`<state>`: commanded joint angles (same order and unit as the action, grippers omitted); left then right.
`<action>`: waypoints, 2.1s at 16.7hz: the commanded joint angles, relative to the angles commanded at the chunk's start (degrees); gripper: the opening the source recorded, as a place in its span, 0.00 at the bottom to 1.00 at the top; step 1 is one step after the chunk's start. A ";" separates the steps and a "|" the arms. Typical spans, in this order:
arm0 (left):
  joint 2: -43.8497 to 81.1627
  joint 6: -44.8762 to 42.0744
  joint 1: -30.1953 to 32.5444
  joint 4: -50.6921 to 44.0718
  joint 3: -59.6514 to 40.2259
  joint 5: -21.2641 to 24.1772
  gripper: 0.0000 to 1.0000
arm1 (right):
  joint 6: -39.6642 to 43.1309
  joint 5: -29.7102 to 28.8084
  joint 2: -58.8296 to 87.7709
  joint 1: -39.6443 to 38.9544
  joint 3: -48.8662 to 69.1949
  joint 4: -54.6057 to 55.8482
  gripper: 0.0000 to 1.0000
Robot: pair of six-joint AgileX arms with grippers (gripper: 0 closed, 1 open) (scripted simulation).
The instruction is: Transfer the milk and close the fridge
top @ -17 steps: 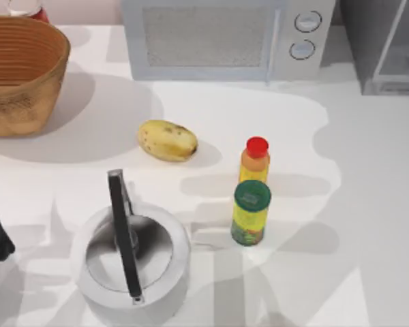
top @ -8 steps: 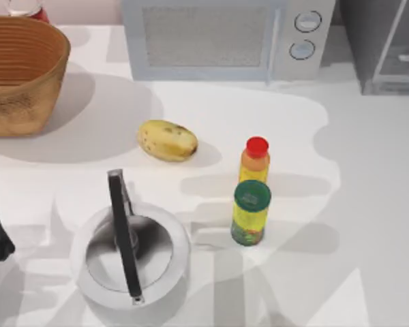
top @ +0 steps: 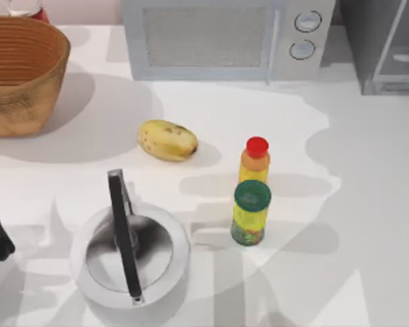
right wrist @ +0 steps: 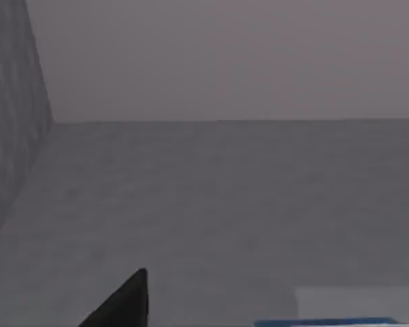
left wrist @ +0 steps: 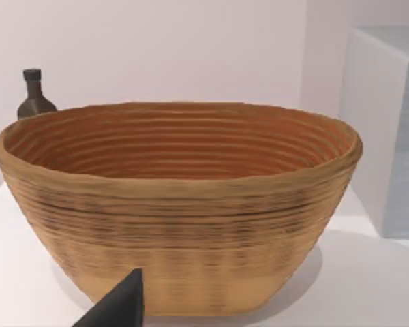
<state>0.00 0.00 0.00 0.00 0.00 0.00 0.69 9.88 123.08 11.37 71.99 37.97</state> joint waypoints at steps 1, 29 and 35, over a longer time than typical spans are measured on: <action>0.00 0.00 0.00 0.00 0.00 0.00 1.00 | -0.37 -0.29 -2.36 -0.03 -1.61 -1.30 1.00; 0.00 0.00 0.00 0.00 0.00 0.00 1.00 | -0.69 -9.88 -123.08 -11.37 -71.99 -37.97 1.00; 0.00 0.00 0.00 0.00 0.00 0.00 1.00 | -0.83 -9.99 -124.65 -11.08 -70.23 -39.41 1.00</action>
<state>0.00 0.00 0.00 0.00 0.00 0.00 -0.13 -0.12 -1.57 0.29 1.76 -1.44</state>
